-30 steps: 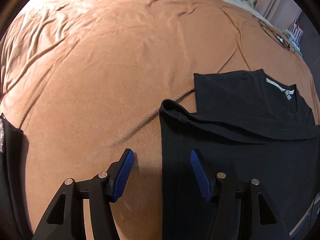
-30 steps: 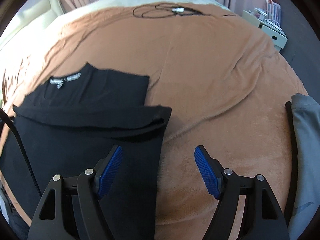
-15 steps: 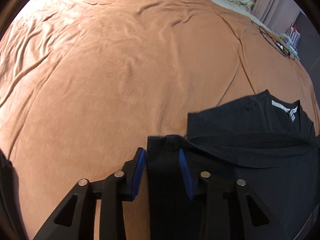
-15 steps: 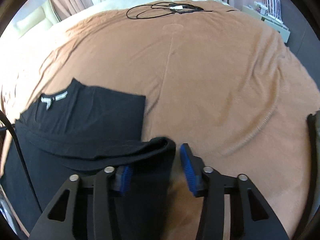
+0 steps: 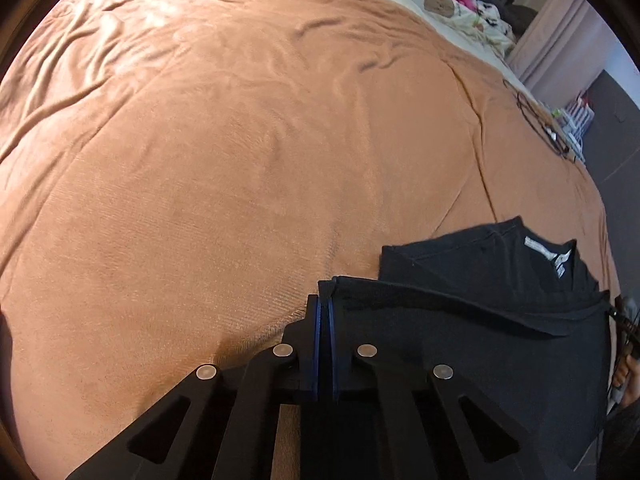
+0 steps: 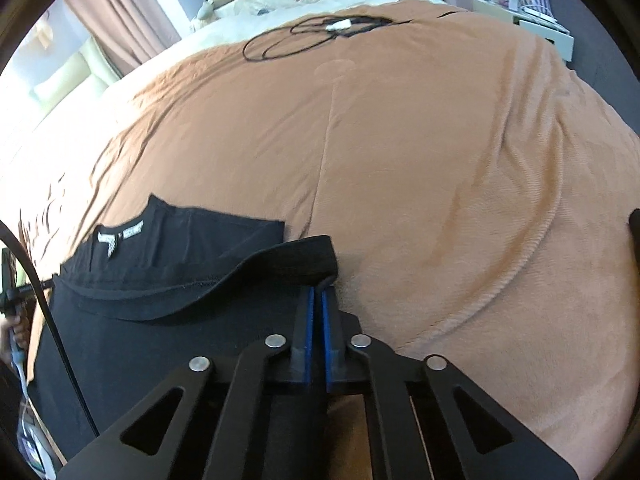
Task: Fold small clothes
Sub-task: 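Grasp the folded edge of the shirt with both grippers, then fold the gripped edge over the collar again with both grippers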
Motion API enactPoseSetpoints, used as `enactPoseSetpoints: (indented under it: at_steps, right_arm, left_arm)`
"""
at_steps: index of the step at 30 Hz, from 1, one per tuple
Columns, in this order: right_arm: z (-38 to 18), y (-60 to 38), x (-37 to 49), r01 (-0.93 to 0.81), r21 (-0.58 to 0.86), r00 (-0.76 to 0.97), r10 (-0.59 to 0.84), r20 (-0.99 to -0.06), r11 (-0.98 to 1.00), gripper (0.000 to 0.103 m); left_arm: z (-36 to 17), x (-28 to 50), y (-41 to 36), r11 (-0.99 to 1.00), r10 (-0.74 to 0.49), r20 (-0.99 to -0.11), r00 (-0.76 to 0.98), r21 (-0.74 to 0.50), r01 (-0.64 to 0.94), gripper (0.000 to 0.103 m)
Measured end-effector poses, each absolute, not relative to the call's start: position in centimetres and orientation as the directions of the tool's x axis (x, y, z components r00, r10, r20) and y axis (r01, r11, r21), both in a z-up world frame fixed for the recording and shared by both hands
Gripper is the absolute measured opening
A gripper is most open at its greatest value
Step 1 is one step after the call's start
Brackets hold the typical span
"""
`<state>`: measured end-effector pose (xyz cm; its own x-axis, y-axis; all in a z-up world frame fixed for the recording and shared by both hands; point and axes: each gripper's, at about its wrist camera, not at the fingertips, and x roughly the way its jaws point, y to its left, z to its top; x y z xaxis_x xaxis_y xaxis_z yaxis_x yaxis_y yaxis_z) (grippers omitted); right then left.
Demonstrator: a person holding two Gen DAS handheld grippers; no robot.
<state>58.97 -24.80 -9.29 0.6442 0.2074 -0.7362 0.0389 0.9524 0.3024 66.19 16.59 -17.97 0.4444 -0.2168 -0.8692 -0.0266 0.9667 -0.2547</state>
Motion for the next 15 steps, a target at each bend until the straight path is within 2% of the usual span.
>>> enactPoseSetpoints:
  at_steps: [15]
  right_arm:
    - [-3.4, -23.0, 54.3, 0.076, 0.228, 0.742, 0.098, -0.663, 0.971, 0.000]
  left_arm:
    - [-9.5, 63.1, 15.7, 0.983, -0.166, -0.795, 0.583, -0.183, 0.031, 0.003]
